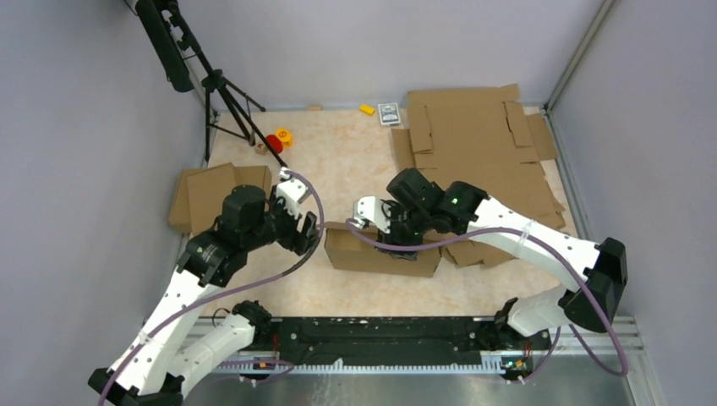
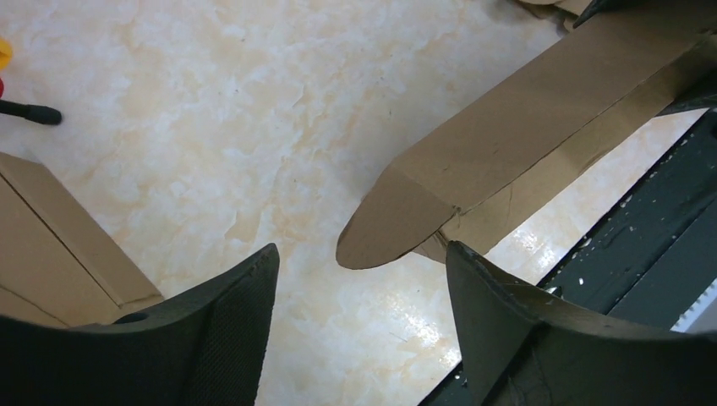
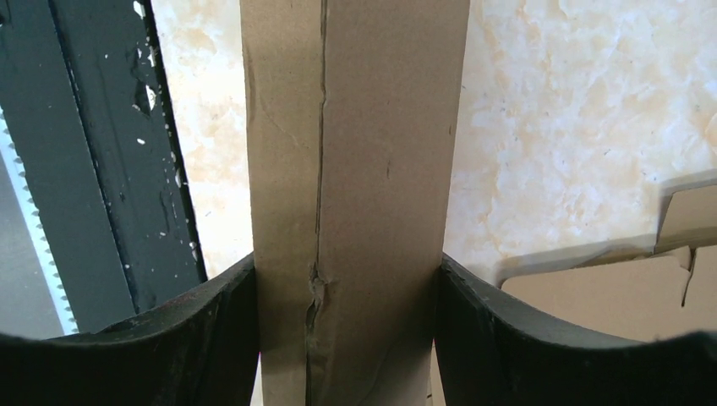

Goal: Fold the paper box

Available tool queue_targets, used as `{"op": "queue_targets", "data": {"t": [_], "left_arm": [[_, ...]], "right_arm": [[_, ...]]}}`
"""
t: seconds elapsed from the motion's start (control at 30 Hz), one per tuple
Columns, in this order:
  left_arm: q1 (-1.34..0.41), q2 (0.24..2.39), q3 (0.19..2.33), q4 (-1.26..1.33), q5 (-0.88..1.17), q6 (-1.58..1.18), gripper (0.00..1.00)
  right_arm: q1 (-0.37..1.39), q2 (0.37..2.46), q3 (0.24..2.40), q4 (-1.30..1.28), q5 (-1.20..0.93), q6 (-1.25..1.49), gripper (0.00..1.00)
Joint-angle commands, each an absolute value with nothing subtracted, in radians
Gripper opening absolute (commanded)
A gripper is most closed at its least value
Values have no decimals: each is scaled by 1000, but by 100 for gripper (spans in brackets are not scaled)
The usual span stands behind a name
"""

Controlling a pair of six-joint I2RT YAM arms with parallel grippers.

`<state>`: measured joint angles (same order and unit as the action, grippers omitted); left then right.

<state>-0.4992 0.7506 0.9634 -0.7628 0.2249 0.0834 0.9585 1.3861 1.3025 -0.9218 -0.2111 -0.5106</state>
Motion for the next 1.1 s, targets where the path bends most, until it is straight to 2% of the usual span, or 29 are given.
{"op": "queue_targets", "data": {"t": [0.0, 0.2, 0.33, 0.5, 0.8, 0.93, 1.07], "left_arm": [[-498, 769, 938, -698, 253, 157, 71], [-497, 748, 904, -671, 230, 171, 68], [-497, 751, 892, -654, 197, 170, 62], [-498, 771, 884, -619, 213, 170, 58], [-497, 833, 946, -665, 231, 142, 24], [-497, 852, 976, -694, 255, 100, 18], [-498, 891, 1022, -752, 258, 45, 8]], "right_arm": [[939, 1393, 1316, -849, -237, -498, 62], [937, 1393, 1301, -821, -239, -498, 62], [939, 1393, 1303, -820, -246, -498, 64], [938, 1391, 1303, -821, -254, -498, 64], [938, 1407, 1315, -824, -255, -495, 64], [937, 1421, 1326, -830, -241, -483, 64], [940, 1432, 1326, -823, -224, -473, 60]]}}
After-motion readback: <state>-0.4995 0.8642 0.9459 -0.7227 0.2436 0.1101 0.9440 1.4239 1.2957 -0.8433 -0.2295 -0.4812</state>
